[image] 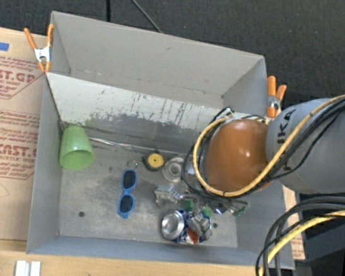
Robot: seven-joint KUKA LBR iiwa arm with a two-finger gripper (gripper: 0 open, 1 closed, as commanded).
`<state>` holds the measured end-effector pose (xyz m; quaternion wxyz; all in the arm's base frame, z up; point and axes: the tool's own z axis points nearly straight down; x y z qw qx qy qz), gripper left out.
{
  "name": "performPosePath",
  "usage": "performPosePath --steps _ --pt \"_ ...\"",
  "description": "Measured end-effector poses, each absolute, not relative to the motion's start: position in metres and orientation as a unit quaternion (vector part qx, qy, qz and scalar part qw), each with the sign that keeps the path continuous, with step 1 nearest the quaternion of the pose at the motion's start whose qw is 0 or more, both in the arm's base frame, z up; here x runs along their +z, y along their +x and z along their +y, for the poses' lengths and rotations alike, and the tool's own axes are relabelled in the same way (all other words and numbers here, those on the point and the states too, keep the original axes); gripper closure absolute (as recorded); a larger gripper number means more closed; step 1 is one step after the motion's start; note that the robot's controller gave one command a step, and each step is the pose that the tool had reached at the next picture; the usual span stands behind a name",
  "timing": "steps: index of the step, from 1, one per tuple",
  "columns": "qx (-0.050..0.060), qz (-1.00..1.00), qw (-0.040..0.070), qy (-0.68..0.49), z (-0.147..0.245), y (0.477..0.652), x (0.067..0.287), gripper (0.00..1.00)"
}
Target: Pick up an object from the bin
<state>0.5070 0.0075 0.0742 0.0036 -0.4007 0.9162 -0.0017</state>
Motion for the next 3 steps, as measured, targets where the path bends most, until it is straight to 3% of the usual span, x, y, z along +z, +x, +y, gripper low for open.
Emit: performPosePath --steps 1,2,3 --pt "-0.002 0.916 0.005 -0.401 0.008 0.508 0.074 1.0" --pt "-0.001 0.916 0.004 -0.4 0.009 0.509 0.143 1.0" --pt "0.0 0.917 0.001 -0.4 0.01 0.51 0.147 1.0"
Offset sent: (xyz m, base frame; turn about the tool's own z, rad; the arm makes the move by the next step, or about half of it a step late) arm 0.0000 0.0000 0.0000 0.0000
